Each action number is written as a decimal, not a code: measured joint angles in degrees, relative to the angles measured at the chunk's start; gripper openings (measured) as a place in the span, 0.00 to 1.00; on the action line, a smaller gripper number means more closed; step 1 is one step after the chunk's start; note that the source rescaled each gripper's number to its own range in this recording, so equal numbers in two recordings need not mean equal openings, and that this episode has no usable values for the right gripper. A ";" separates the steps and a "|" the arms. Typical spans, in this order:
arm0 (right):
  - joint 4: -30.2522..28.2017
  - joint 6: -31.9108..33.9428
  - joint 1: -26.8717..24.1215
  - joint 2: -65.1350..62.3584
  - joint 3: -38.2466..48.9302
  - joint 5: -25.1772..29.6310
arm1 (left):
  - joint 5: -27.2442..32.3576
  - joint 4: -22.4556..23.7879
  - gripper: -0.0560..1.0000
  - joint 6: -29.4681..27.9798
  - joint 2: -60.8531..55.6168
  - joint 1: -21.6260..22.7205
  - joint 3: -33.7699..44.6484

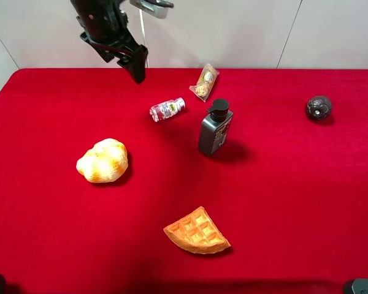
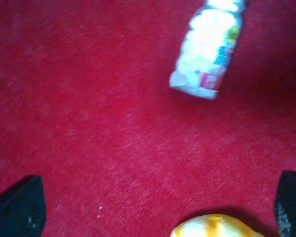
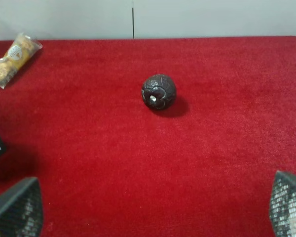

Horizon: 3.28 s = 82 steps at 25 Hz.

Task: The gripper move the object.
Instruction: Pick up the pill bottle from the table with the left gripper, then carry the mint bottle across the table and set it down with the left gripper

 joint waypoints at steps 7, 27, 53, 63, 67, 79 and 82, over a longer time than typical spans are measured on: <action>0.00 0.00 0.00 0.00 0.00 0.00 | -1.78 -1.21 0.90 2.42 1.32 -2.86 0.00; 0.00 0.00 0.00 0.00 0.00 0.00 | 2.44 -1.46 0.82 5.66 13.34 -4.86 -13.41; 0.00 0.00 0.00 0.00 0.00 0.00 | 0.21 -1.31 0.74 7.94 25.02 -5.04 -15.33; 0.00 0.00 0.00 0.00 0.00 0.00 | 0.21 -1.49 0.30 8.81 25.21 -5.04 -15.33; 0.00 0.00 0.00 0.00 0.00 0.00 | 0.15 -1.49 0.08 8.87 25.21 -5.04 -15.33; 0.00 0.00 0.00 0.00 0.00 0.00 | 0.25 -1.49 0.05 8.87 25.21 -5.04 -15.33; 0.00 0.00 0.00 0.00 0.00 0.00 | 0.25 -1.49 0.05 8.76 25.21 -5.04 -15.33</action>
